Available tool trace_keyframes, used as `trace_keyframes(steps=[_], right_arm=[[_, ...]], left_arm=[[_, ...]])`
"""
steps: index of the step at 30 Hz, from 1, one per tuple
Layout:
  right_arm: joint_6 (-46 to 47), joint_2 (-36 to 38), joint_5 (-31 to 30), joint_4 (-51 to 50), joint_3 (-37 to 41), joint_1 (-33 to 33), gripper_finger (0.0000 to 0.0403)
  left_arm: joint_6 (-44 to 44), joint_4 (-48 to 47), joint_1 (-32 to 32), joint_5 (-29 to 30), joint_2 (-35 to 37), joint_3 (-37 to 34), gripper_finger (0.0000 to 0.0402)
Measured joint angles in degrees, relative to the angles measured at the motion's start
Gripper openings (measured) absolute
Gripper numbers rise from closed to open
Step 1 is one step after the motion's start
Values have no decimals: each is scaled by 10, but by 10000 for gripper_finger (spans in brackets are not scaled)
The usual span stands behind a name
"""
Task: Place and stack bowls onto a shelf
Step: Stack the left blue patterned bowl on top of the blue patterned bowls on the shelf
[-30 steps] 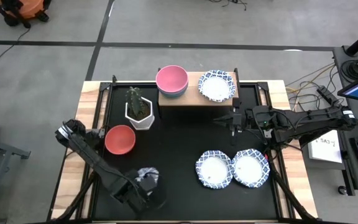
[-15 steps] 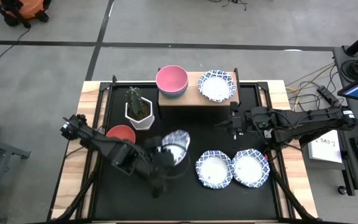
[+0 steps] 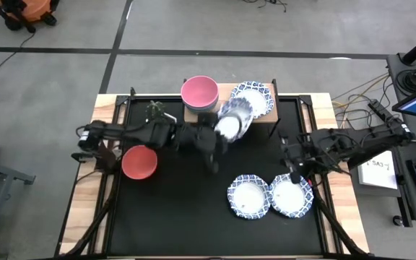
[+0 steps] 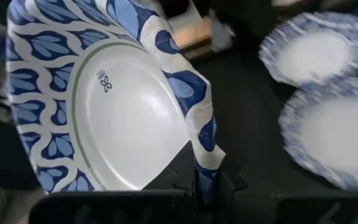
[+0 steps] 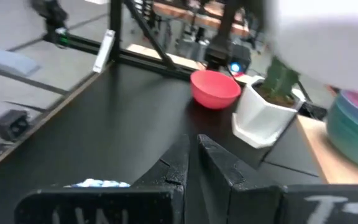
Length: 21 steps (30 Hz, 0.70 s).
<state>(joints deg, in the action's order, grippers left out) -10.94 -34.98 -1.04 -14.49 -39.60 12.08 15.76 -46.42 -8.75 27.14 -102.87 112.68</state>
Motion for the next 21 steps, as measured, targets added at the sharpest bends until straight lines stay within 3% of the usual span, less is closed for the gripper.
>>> trace_keyframes(steps=[5,10,15,21], right_arm=[[-9,14,0,-3,7,37,22],[-22,17,0,-2,7,55,22],[-26,15,-5,-2,7,56,22],[-26,16,-5,-2,8,56,22]], left_arm=[[48,134,68,-68,0,-37,0],[60,207,119,-92,-5,-62,0],[64,253,157,-131,-31,-64,0],[72,280,184,-134,-71,-65,0]])
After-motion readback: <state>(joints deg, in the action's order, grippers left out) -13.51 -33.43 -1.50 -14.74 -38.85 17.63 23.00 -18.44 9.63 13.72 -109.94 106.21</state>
